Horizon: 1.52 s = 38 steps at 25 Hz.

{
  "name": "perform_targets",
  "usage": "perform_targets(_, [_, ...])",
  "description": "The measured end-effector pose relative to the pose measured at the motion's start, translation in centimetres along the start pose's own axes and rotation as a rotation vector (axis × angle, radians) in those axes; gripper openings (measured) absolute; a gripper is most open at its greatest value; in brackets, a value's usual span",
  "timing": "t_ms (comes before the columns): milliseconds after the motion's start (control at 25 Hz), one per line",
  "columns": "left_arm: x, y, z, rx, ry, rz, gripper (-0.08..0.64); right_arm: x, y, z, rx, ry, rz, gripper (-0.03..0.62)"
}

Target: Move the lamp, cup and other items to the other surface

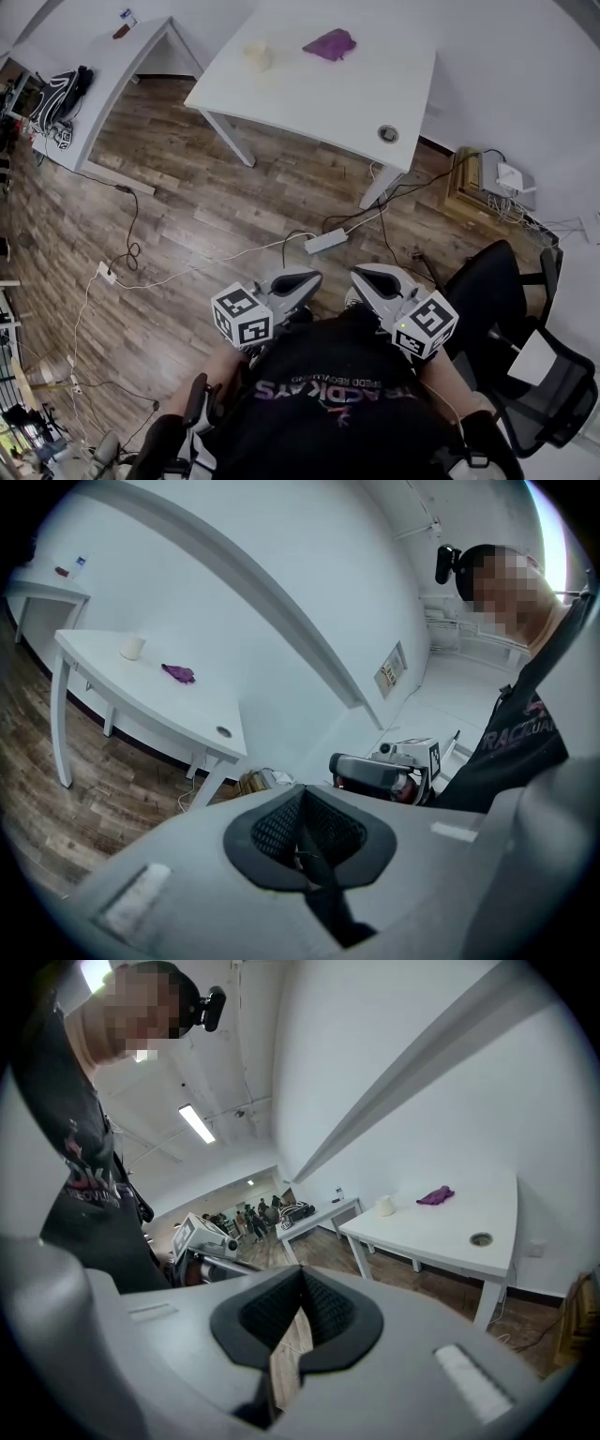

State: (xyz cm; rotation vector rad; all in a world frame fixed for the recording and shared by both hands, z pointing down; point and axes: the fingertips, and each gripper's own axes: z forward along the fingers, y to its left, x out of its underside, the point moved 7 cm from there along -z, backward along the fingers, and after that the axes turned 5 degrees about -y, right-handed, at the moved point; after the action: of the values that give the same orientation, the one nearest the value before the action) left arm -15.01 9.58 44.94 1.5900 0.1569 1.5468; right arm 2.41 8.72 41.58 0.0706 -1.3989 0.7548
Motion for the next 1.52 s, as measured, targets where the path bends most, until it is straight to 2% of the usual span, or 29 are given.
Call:
perform_targets(360, [2.1, -5.4, 6.3, -0.027, -0.019, 0.003, -0.002, 0.3, -5.4, -7.5, -0.039, 0.018, 0.032, 0.005])
perform_targets(760, [2.4, -7.3, 5.9, -0.155, -0.063, 0.005, -0.002, -0.2, -5.8, -8.8, -0.130, -0.023, 0.030, 0.005])
perform_targets(920, [2.5, -7.2, 5.8, -0.167, -0.047, 0.010, -0.002, 0.0, -5.9, -8.9, -0.123, -0.051, 0.044, 0.005])
perform_targets(1200, [1.9, -6.2, 7.3, -0.130, -0.033, 0.007, -0.002, -0.5, -7.4, -9.0, -0.076, -0.052, 0.062, 0.006])
perform_targets(1520, [-0.8, -0.9, 4.9, -0.127, -0.105, -0.032, -0.002, -2.1, -8.5, -2.7, -0.067, -0.019, 0.031, 0.020])
